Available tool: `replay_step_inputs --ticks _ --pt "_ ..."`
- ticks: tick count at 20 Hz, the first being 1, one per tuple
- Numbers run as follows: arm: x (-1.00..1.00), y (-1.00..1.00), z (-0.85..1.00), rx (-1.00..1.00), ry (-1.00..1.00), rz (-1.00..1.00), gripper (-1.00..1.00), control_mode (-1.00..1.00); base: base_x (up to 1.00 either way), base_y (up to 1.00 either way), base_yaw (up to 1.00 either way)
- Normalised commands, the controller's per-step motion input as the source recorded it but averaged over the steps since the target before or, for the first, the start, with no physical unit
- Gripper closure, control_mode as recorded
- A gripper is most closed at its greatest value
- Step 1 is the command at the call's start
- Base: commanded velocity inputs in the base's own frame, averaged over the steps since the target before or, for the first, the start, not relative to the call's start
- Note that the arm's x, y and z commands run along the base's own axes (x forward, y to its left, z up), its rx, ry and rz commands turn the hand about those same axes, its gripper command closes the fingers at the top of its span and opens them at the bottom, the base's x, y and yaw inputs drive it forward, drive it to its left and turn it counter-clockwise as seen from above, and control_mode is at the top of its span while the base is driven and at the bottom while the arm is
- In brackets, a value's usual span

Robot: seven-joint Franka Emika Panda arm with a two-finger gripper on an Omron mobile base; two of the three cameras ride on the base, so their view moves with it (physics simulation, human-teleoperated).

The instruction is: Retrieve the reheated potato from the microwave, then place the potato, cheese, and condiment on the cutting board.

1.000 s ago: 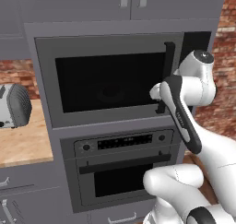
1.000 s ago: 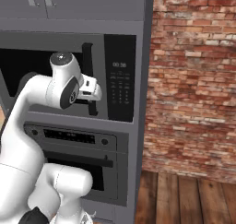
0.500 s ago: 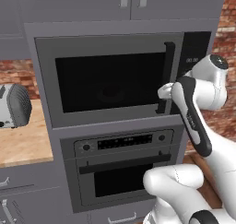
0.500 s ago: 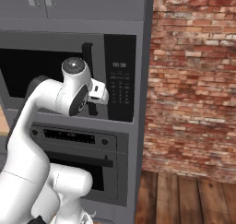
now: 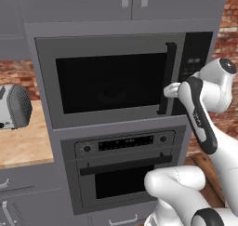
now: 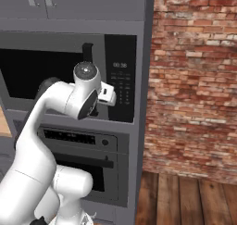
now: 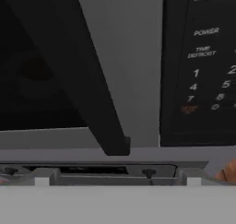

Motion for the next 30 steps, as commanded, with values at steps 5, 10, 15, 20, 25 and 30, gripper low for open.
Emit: replay_step_inputs --ticks 5,10,15,20,25,30 --pt "0.41 -0.16 0.00 0.00 0.00 -0.02 -1.00 -1.00 0.00 0.00 0.00" --pt "0.15 0.21 0.01 0.00 -0.01 -0.02 -1.00 -1.00 0.00 0.00 0.00" --pt "0.00 0.32 0.02 0.00 -0.05 -0.01 -1.00 -1.00 0.00 0.00 0.00" --pt "0.33 0.07 0.00 0.00 -0.10 -0.01 -1.00 -1.00 0.00 0.00 0.00" --pt "0.44 -0.09 -0.03 0.00 -0.09 0.00 -1.00 -1.00 0.00 0.00 0.00" --pt "0.40 0.03 0.00 0.00 -0.02 -0.01 -1.00 -1.00 0.00 0.00 0.00"
